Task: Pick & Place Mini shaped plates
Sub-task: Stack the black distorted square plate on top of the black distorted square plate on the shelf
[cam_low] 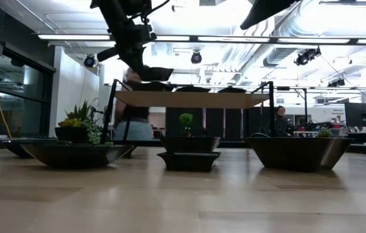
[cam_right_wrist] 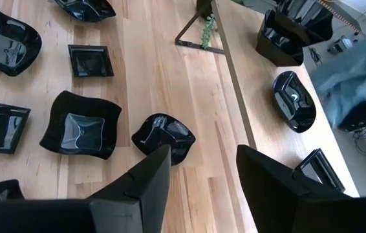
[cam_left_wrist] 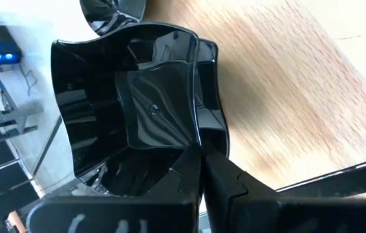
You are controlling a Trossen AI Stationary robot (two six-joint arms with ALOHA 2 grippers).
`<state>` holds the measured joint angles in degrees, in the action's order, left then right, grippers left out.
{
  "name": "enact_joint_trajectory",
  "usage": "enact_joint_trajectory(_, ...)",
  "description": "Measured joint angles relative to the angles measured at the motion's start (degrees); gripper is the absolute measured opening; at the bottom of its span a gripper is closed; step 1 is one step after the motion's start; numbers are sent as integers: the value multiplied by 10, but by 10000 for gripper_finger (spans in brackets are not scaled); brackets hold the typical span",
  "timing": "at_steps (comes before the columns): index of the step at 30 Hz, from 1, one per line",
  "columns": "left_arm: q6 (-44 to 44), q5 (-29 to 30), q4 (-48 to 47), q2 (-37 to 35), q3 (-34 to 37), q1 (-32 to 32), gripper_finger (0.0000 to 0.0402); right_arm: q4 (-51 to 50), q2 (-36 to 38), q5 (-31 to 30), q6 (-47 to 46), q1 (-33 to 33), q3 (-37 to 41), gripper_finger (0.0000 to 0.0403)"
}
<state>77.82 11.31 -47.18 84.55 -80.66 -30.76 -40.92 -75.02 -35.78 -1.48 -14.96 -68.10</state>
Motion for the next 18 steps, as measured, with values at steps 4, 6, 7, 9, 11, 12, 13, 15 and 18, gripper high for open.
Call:
enact_joint_trajectory(4, 0, 2, -4, 0, 0, 0, 1, 0, 0, 4, -1, 0, 0, 174)
enact_joint_trajectory(6, 0, 2, -6, 0, 0, 0, 1, 0, 0, 4, -1, 0, 0, 173)
enact_joint_trajectory(7, 0, 2, -7, 0, 0, 0, 1, 0, 0, 5, -2, 0, 0, 172)
enact_joint_trajectory(9, 0, 2, -6, 0, 0, 0, 1, 0, 0, 8, -3, 0, 0, 170)
enact_joint_trajectory(11, -1, 2, -7, 0, 0, 0, 1, 0, 0, 10, -3, 0, 0, 170)
enact_joint_trajectory(12, -1, 2, -7, 0, 0, 0, 1, 0, 0, 12, -3, 0, 0, 170)
enact_joint_trajectory(13, -1, 2, -8, 0, 0, 0, 1, 0, 0, 13, -2, 0, 0, 170)
enact_joint_trajectory(15, -1, 2, -10, 0, 0, 0, 1, 0, 0, 16, -3, 0, 0, 170)
enact_joint_trajectory(18, -1, 3, -10, 0, 0, 0, 1, 0, 0, 16, -5, 0, 0, 170)
